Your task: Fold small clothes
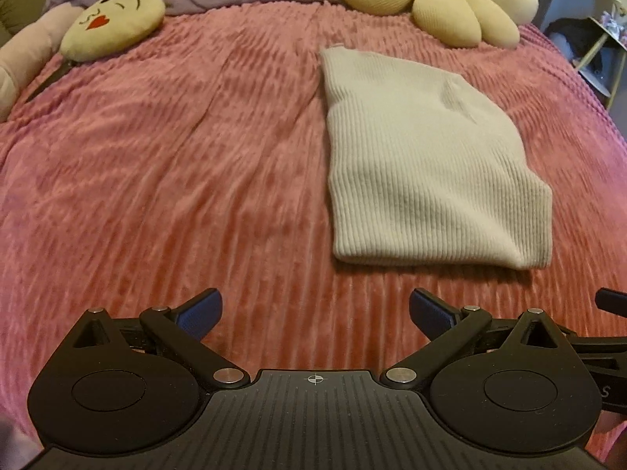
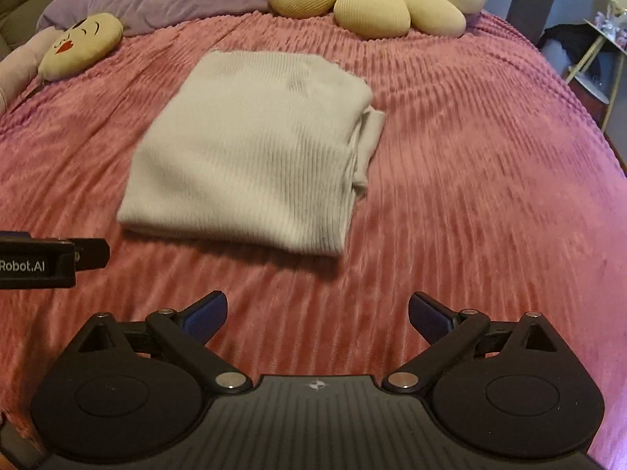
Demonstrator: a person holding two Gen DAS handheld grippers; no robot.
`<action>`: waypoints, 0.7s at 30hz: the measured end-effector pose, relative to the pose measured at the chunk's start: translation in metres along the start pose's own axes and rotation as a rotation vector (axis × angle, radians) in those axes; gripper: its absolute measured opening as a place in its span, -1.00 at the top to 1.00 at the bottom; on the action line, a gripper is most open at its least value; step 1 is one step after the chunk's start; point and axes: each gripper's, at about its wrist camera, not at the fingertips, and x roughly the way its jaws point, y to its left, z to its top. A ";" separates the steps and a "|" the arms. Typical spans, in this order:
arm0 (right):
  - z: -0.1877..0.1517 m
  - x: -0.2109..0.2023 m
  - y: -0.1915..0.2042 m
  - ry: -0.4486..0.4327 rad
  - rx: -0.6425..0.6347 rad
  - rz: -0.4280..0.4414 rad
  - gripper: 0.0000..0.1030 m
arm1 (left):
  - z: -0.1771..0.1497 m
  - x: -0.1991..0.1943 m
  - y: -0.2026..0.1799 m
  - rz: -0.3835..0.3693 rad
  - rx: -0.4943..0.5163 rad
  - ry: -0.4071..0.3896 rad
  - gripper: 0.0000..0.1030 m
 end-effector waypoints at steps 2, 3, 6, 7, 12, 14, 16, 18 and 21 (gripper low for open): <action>0.005 -0.002 0.003 0.023 -0.003 -0.011 -0.92 | 0.003 -0.003 -0.001 0.013 0.013 0.011 -1.00; 0.008 -0.001 0.003 0.035 -0.001 -0.030 -0.92 | 0.003 -0.004 -0.001 0.020 0.019 0.006 -1.00; 0.016 -0.003 0.003 0.052 0.015 -0.057 -0.92 | 0.001 -0.008 -0.002 0.025 0.026 0.000 -1.00; 0.017 -0.004 0.002 0.048 0.030 -0.049 -0.92 | 0.001 -0.009 -0.002 0.019 0.024 0.003 -1.00; 0.024 -0.010 0.001 0.042 0.053 -0.033 -0.92 | 0.001 -0.014 -0.003 0.014 0.029 0.000 -1.00; 0.026 -0.013 0.003 0.038 0.045 -0.038 -0.92 | 0.001 -0.015 -0.003 0.005 0.025 0.000 -1.00; 0.026 -0.014 0.004 0.037 0.046 -0.033 -0.92 | 0.000 -0.016 -0.003 0.003 0.022 0.004 -1.00; 0.026 -0.015 0.004 0.039 0.053 -0.032 -0.92 | 0.000 -0.015 -0.003 0.006 0.025 0.007 -1.00; 0.025 -0.017 0.005 0.040 0.057 -0.034 -0.92 | -0.001 -0.015 -0.002 0.007 0.027 0.011 -1.00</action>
